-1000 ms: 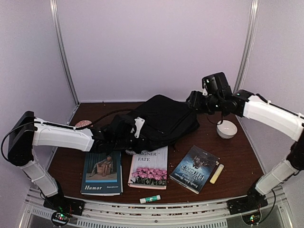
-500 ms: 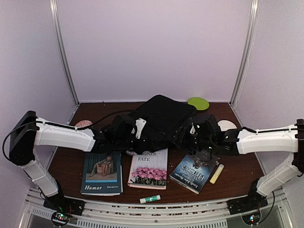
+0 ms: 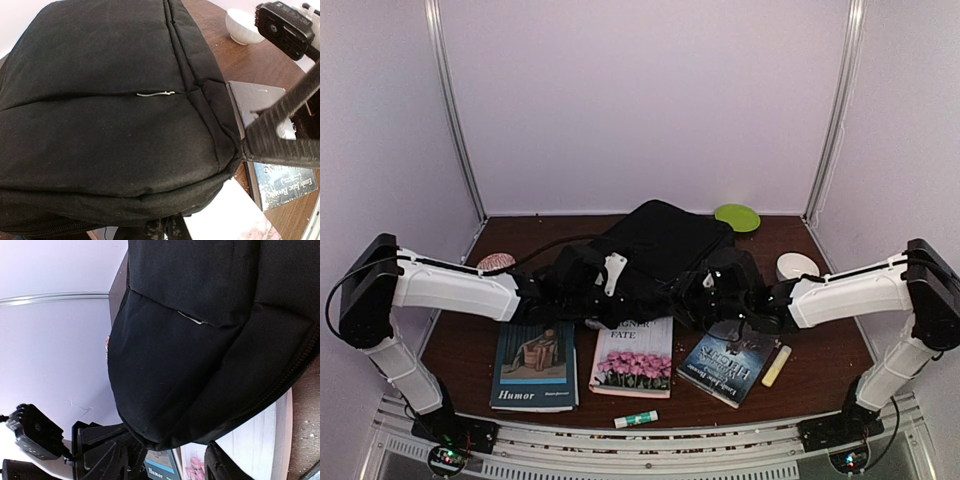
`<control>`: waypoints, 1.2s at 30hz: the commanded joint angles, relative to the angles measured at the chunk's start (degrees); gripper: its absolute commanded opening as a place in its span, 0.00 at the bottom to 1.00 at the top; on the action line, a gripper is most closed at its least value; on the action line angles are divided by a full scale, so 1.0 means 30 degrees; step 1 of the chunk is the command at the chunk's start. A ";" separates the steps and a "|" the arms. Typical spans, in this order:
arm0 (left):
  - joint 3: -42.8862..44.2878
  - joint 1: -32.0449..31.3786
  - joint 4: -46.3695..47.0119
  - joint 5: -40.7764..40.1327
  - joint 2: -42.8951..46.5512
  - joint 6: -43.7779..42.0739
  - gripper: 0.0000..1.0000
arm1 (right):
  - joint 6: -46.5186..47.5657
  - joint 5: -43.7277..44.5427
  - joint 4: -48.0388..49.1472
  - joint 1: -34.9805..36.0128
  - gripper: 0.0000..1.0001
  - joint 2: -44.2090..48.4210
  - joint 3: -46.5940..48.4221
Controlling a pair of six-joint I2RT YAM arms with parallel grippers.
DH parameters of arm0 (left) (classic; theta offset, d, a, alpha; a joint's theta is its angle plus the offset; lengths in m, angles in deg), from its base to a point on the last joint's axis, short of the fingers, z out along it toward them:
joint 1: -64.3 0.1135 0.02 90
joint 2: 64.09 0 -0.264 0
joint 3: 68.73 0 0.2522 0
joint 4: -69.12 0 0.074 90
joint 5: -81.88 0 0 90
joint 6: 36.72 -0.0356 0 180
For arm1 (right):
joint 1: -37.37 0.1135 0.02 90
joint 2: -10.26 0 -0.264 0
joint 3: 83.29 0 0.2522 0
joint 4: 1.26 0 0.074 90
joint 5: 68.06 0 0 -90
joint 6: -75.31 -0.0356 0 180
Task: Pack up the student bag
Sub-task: Unzip the student bag at the center of the board.
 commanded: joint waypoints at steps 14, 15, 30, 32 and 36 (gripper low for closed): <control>-0.0355 -0.0290 0.1647 -0.0041 0.0695 -0.0475 0.00 | -0.0654 -0.1186 0.0665 0.0065 0.31 -0.1482 0.1660; -0.0363 -0.0319 0.1609 -0.0045 0.0723 -0.0500 0.00 | -0.0634 -0.1259 0.0704 0.0087 0.28 -0.1530 0.1693; -0.1267 -0.0370 0.0108 -0.1252 0.2009 -0.0611 0.00 | 0.1596 -0.0396 -0.0892 -0.0351 0.00 0.1595 0.0775; -0.1360 -0.0364 -0.0292 -0.1604 0.2250 -0.0746 0.00 | 0.1865 -0.0348 -0.1278 -0.0505 0.00 0.2128 0.0588; -0.1361 -0.0350 -0.1034 -0.2308 0.2634 -0.1043 0.00 | 0.2503 -0.0132 -0.1925 -0.0727 0.00 0.3097 0.0272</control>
